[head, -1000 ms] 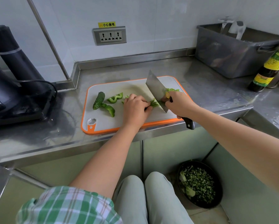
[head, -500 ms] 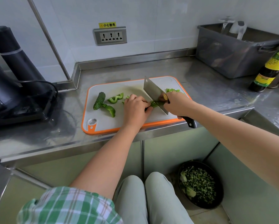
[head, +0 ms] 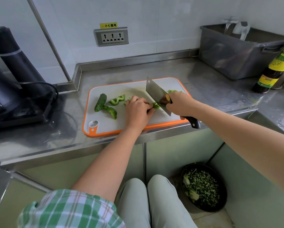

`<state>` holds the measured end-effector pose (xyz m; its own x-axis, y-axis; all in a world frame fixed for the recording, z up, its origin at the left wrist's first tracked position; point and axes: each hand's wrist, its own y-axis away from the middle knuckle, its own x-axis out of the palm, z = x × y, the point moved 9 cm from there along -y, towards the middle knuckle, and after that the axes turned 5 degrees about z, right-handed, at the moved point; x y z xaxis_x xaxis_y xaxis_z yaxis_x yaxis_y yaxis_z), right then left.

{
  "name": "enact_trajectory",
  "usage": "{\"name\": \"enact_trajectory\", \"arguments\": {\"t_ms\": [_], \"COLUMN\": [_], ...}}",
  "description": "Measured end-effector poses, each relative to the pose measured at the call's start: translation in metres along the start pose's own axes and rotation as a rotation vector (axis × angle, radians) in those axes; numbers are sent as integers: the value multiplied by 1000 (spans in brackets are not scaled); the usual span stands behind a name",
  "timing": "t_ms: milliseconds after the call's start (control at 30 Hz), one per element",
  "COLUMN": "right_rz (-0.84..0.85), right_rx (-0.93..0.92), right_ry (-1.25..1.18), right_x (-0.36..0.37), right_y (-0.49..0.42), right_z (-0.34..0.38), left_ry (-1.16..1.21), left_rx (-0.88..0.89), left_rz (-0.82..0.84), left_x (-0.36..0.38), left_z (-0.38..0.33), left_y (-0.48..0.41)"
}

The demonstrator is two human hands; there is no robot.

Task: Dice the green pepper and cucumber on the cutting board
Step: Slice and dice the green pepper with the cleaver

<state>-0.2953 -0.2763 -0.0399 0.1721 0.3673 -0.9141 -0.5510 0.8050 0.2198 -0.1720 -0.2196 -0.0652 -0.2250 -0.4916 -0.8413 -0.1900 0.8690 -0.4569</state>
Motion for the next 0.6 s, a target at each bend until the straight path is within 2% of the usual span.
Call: {"name": "enact_trajectory", "arguments": {"t_ms": [333, 467, 600], "right_rz": [-130, -22, 8], "right_rx": [9, 5, -15], "right_ry": [-88, -28, 14], "right_x": [-4, -5, 1], "right_y": [3, 3, 3], "right_z": [-11, -6, -3], "left_ry": [10, 1, 19], "left_rx": [3, 6, 0], "left_rz": [-18, -20, -1], "left_x": [0, -2, 0], "left_z": [0, -1, 1], "left_y": [-1, -1, -1]}}
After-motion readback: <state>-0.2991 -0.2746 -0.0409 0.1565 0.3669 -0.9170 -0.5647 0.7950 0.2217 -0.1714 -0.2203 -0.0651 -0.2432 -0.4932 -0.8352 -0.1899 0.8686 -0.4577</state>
